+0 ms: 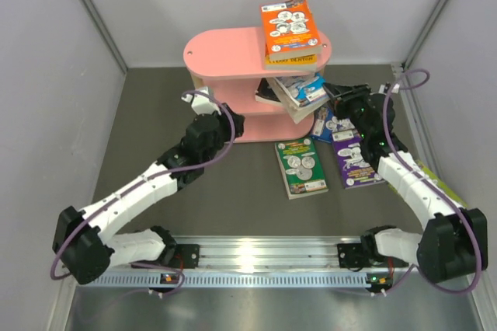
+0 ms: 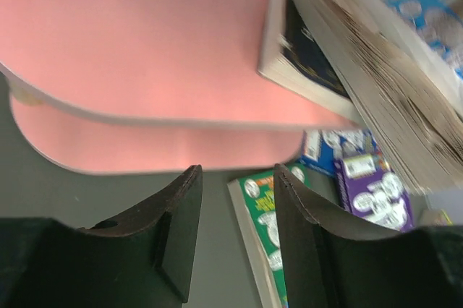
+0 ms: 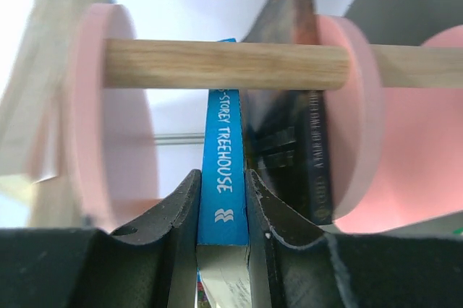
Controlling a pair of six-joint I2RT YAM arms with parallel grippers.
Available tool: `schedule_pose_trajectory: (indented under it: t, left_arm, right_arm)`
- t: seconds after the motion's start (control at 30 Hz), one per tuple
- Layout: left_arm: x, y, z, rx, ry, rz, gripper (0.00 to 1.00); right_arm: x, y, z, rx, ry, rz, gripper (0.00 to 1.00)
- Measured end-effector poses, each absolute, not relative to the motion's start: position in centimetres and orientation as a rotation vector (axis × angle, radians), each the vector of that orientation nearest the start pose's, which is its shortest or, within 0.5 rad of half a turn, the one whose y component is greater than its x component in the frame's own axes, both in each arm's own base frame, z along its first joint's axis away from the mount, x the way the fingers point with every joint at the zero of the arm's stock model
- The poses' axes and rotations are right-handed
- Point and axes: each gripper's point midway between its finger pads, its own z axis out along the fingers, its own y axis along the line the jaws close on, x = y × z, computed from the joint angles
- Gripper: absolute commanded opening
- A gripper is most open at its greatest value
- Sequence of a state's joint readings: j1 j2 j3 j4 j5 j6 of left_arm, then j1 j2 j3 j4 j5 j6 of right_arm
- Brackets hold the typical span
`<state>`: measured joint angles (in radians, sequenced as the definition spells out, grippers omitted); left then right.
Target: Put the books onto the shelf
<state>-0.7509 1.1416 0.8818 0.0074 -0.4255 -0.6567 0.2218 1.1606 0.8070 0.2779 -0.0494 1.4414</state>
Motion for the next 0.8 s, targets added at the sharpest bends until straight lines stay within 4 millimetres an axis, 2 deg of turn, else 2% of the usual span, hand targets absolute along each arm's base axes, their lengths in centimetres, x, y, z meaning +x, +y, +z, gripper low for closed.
schedule_pose_trajectory:
  t: [0.1,0.17,0.27,0.33,0.5,0.6,0.8]
  left_arm:
    - [34.6,-21.6,24.9,-0.245,1.838,-0.577,0.47]
    - [36.0,-20.9,24.0,-0.254,1.846,-0.55,0.4]
    - [37.2,-21.0,22.8,-0.234,1.858,-0.531,0.32]
    - [37.7,-21.7,22.3,-0.207,1.864,-0.537,0.23]
    - [38.8,-23.5,22.7,-0.16,1.811,-0.583,0.12]
    - [39.9,-23.2,23.1,-0.17,1.748,-0.567,0.09]
    - [40.3,-22.5,24.1,-0.119,1.646,-0.492,0.09]
  right_arm:
    - [39.7,14.3,28.2,1.034,1.566,1.219,0.0]
    - [40.0,14.4,27.2,1.052,1.587,1.193,0.0]
    - [40.0,14.5,27.2,1.045,1.582,1.186,0.0]
    - [40.1,14.5,27.2,1.045,1.58,1.184,0.0]
    - [40.0,14.5,27.1,1.037,1.576,1.182,0.0]
    - [39.9,14.5,26.7,1.032,1.573,1.185,0.0]
    - [39.8,14.5,26.4,1.016,1.563,1.191,0.0]
